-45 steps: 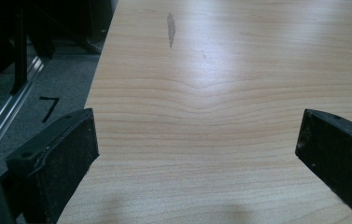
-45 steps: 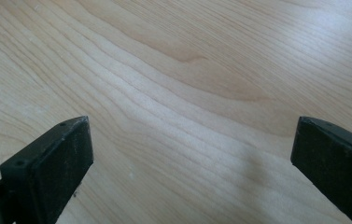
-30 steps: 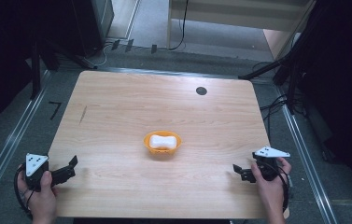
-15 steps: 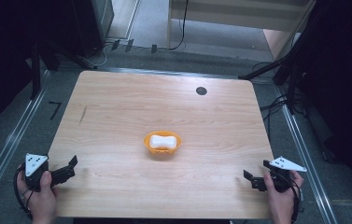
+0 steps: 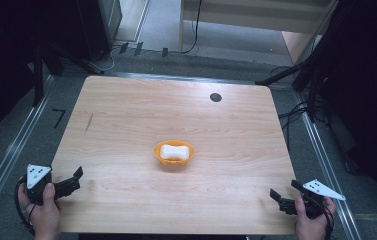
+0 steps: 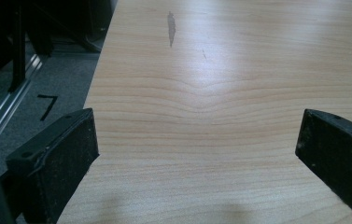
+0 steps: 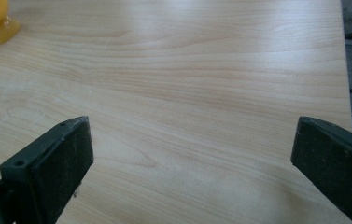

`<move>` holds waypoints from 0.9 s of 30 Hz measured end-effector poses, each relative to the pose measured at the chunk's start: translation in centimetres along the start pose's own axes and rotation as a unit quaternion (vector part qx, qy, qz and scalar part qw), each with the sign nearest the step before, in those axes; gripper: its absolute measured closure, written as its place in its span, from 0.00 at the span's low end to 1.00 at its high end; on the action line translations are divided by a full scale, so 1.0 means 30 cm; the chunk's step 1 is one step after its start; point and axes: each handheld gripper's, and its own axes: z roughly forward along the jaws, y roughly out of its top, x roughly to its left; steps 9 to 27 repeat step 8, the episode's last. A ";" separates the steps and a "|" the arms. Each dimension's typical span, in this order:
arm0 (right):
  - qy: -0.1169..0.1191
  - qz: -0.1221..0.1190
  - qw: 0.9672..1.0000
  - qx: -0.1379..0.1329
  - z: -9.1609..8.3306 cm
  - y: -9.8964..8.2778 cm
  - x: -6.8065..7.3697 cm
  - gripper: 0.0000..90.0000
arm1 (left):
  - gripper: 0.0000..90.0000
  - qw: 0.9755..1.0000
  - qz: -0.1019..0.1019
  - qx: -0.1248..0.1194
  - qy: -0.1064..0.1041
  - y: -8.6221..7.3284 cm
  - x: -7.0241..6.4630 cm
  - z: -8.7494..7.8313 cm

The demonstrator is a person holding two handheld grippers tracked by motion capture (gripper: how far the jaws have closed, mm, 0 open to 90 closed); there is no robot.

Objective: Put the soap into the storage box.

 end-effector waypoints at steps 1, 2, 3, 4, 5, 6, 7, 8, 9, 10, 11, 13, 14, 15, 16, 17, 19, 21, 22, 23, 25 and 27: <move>-0.002 0.002 1.000 -0.004 -0.003 -0.002 0.003 0.00 | 0.00 1.000 0.000 0.000 0.000 0.000 0.000 0.000; -0.003 0.002 1.000 -0.006 -0.004 -0.003 0.005 0.00 | 0.00 1.000 -0.001 0.000 0.000 0.000 0.001 0.000; -0.005 -0.002 1.000 -0.007 -0.004 -0.004 0.008 0.00 | 0.00 1.000 -0.001 0.001 -0.001 0.000 0.001 -0.001; -0.007 -0.003 1.000 -0.005 -0.004 -0.004 0.012 0.00 | 0.00 1.000 -0.002 0.000 -0.002 0.000 0.002 -0.001; -0.010 -0.007 1.000 -0.003 -0.003 -0.004 0.015 0.00 | 0.00 1.000 -0.003 0.001 -0.002 0.000 0.003 -0.002; -0.011 -0.010 1.000 -0.003 -0.003 -0.005 0.018 0.00 | 0.00 1.000 -0.003 0.001 -0.002 0.000 0.003 -0.002; -0.013 -0.011 1.000 -0.004 -0.003 -0.005 0.019 0.00 | 0.00 1.000 -0.004 0.000 -0.003 0.000 0.004 -0.002; -0.015 -0.012 1.000 -0.005 -0.003 -0.005 0.020 0.00 | 0.00 1.000 -0.004 0.000 -0.003 0.000 0.004 -0.002; -0.015 -0.012 1.000 -0.005 -0.003 -0.005 0.020 0.00 | 0.00 1.000 -0.004 0.000 -0.003 0.000 0.004 -0.002; -0.015 -0.012 1.000 -0.005 -0.003 -0.005 0.020 0.00 | 0.00 1.000 -0.004 0.000 -0.003 0.000 0.004 -0.002; -0.015 -0.012 1.000 -0.005 -0.003 -0.005 0.020 0.00 | 0.00 1.000 -0.004 0.000 -0.003 0.000 0.004 -0.002; -0.015 -0.012 1.000 -0.005 -0.003 -0.005 0.020 0.00 | 0.00 1.000 -0.004 0.000 -0.003 0.000 0.004 -0.002; -0.015 -0.012 1.000 -0.005 -0.003 -0.005 0.020 0.00 | 0.00 1.000 -0.004 0.000 -0.003 0.000 0.004 -0.002; -0.015 -0.012 1.000 -0.005 -0.003 -0.005 0.020 0.00 | 0.00 1.000 -0.004 0.000 -0.003 0.000 0.004 -0.002; -0.015 -0.012 1.000 -0.005 -0.003 -0.005 0.020 0.00 | 0.00 1.000 -0.004 0.000 -0.003 0.000 0.004 -0.002; -0.015 -0.012 1.000 -0.005 -0.003 -0.005 0.020 0.00 | 0.00 1.000 -0.004 0.000 -0.003 0.000 0.004 -0.002; -0.015 -0.012 1.000 -0.005 -0.003 -0.005 0.020 0.00 | 0.00 1.000 -0.004 0.000 -0.003 0.000 0.004 -0.002; -0.015 -0.012 1.000 -0.005 -0.003 -0.005 0.020 0.00 | 0.00 1.000 -0.004 0.000 -0.003 0.000 0.004 -0.002; -0.015 -0.012 1.000 -0.005 -0.003 -0.005 0.020 0.00 | 0.00 1.000 -0.004 0.000 -0.003 0.000 0.004 -0.002; -0.015 -0.012 1.000 -0.005 -0.003 -0.005 0.020 0.00 | 0.00 1.000 -0.004 0.000 -0.003 0.000 0.004 -0.002; -0.015 -0.012 1.000 -0.005 -0.003 -0.005 0.020 0.00 | 0.00 1.000 -0.004 0.000 -0.003 0.000 0.004 -0.002; -0.015 -0.012 1.000 -0.005 -0.003 -0.005 0.020 0.00 | 0.00 1.000 -0.004 0.000 -0.003 0.000 0.004 -0.002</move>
